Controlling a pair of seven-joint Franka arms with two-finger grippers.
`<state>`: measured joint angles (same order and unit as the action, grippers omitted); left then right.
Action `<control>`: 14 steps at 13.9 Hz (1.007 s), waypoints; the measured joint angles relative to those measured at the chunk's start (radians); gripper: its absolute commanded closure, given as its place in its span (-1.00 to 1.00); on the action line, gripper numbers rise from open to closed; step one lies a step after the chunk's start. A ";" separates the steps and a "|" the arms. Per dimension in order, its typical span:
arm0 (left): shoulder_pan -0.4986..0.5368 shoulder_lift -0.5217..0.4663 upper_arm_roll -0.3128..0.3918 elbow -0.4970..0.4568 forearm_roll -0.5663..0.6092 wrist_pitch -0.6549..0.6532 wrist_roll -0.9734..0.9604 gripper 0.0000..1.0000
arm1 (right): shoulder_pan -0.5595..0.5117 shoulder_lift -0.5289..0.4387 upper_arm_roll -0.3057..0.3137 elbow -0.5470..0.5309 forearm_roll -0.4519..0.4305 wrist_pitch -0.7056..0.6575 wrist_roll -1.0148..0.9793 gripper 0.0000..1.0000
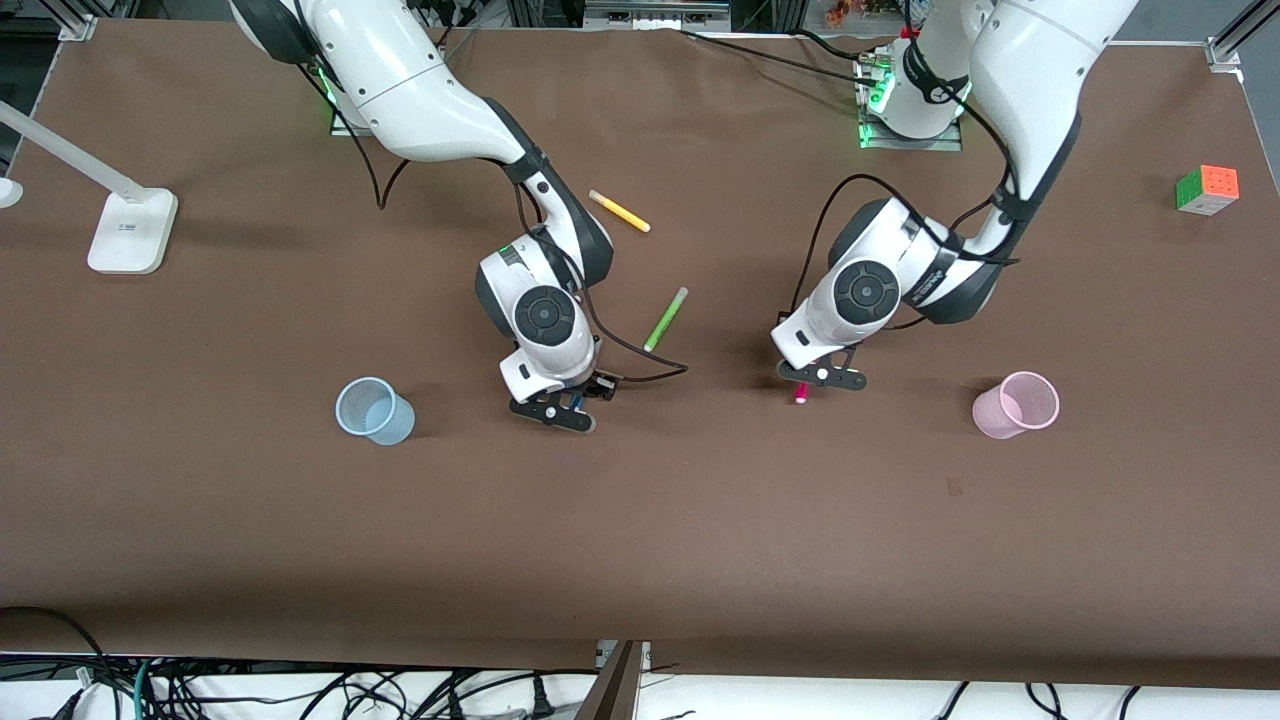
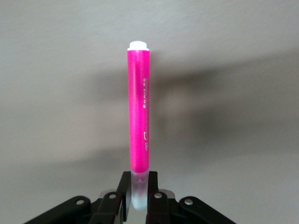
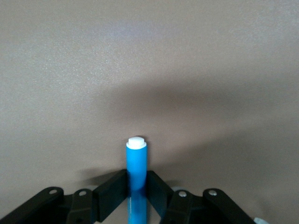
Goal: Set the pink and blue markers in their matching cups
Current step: 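Grasp the pink marker with the left gripper while the right gripper grasps the blue marker, then carry the pink marker into the pink cup while the right gripper carries blue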
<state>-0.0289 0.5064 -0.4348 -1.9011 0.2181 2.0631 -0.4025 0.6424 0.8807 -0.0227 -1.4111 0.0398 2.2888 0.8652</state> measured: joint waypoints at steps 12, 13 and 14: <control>0.056 -0.013 0.025 0.238 0.293 -0.589 0.351 1.00 | 0.000 -0.015 0.000 0.002 0.007 -0.047 -0.025 1.00; 0.073 -0.012 0.031 0.239 0.301 -0.610 0.406 1.00 | -0.001 -0.017 0.000 0.004 0.018 -0.063 -0.035 1.00; 0.085 -0.011 0.035 0.240 0.340 -0.637 0.452 1.00 | -0.005 -0.024 -0.002 0.006 0.034 -0.087 -0.053 1.00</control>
<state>0.0559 0.4956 -0.3998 -1.6615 0.5579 1.4263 0.0494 0.6372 0.8569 -0.0242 -1.4048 0.0741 2.2022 0.8118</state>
